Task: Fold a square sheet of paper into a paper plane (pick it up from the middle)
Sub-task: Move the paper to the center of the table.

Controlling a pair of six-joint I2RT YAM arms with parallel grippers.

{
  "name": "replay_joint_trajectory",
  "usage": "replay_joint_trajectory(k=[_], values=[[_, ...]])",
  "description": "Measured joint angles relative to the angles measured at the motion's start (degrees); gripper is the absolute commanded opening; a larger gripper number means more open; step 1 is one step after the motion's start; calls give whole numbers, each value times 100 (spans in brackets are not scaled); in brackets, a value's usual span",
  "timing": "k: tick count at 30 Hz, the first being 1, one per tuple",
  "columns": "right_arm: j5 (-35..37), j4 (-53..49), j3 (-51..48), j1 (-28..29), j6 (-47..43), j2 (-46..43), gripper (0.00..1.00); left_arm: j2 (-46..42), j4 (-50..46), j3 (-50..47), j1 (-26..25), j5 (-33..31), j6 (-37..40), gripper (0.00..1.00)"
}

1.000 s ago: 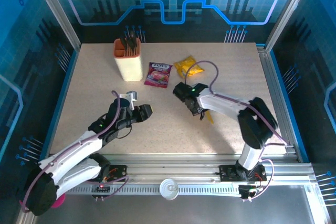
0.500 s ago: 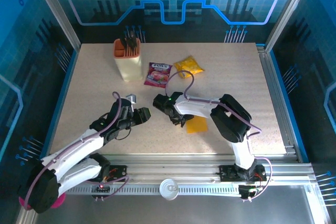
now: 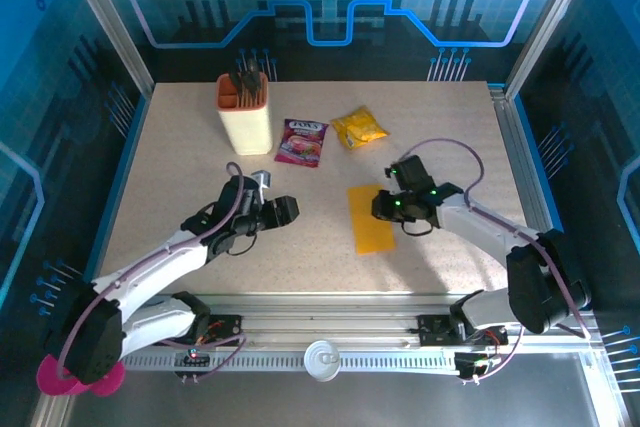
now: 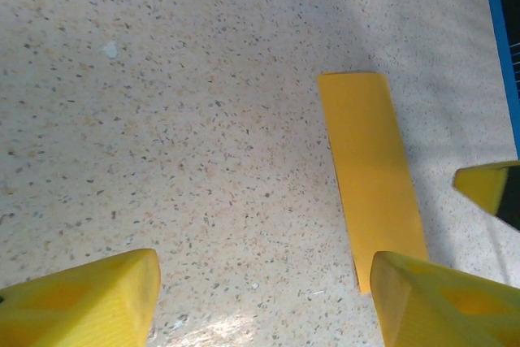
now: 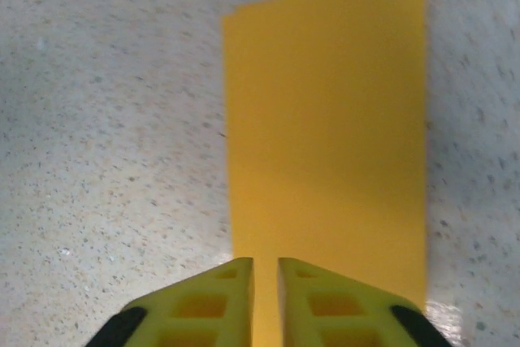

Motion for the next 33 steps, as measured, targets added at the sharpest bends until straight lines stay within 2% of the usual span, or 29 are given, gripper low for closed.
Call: replay_joint_trajectory(k=[2, 7, 14, 23, 27, 33], values=[[-444, 337, -398, -254, 42, -4, 5, 190, 101, 92, -4, 26, 24, 73], [-1145, 1019, -922, -483, 94, -4, 2, 774, 278, 402, -85, 63, 28, 74], [-1563, 1847, -1399, -728, 131, 92, 0, 1521, 446, 820, -330, 105, 24, 74], [-2081, 3333, -2026, -745, 457, 780, 0, 1845, 514, 1054, -459, 107, 13, 75], [-2164, 3906, -2087, -546, 717, 966, 0, 1904, 533, 1117, -466, 109, 4, 76], [-2144, 3718, -1908, -216, 909, 951, 0, 2063, 535, 1202, -468, 199, 2, 77]])
